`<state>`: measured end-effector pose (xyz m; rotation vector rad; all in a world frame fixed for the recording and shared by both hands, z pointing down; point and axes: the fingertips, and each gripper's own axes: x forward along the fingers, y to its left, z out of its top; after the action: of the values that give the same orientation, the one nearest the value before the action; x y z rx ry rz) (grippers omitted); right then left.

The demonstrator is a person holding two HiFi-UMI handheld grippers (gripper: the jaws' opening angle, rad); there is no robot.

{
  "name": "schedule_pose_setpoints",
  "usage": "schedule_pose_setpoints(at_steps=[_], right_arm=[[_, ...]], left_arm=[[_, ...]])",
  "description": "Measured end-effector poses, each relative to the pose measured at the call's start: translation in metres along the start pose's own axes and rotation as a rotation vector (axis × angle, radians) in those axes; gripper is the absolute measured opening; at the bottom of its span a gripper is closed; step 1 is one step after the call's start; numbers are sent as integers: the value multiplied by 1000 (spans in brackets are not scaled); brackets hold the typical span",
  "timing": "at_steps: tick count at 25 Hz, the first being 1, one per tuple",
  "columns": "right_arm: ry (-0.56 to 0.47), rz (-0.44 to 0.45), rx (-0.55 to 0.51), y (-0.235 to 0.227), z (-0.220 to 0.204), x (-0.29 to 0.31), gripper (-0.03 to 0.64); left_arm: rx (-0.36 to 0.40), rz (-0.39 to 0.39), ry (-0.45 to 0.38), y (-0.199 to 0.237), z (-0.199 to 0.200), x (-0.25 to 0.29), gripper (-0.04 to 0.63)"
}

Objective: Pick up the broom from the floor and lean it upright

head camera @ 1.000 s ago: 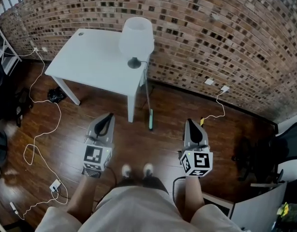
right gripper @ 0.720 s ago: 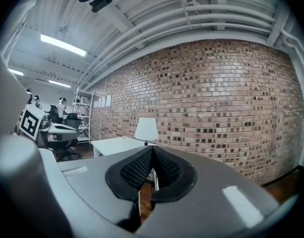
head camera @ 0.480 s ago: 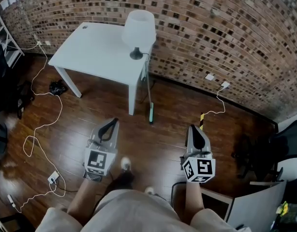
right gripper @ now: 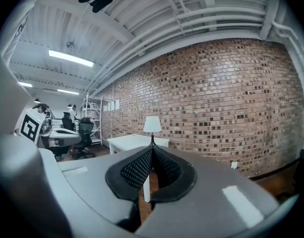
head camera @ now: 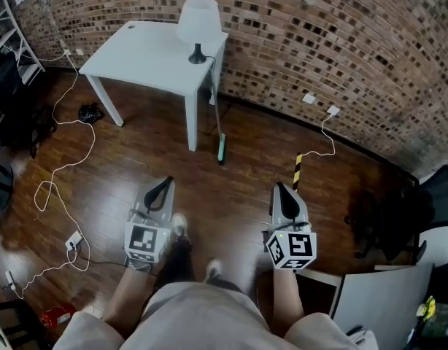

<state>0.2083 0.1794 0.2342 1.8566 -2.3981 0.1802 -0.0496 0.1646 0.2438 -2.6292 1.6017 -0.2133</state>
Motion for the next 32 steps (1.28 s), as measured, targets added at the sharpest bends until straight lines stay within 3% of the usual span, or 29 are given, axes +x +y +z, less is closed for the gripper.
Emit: schedule_pose_setpoints(at_steps=[5,9,32], right_arm=[[20,16,9,-17,-6,-62,12],[27,12,0,-21,-7,-87,12],[-7,3,-31,24,12,-61,12]], left_arm=[[16,15,-25,-51,18,-47,0],[7,15,-9,-64,19,-63,0],[7,-37,-22,-25,19,-49,0]])
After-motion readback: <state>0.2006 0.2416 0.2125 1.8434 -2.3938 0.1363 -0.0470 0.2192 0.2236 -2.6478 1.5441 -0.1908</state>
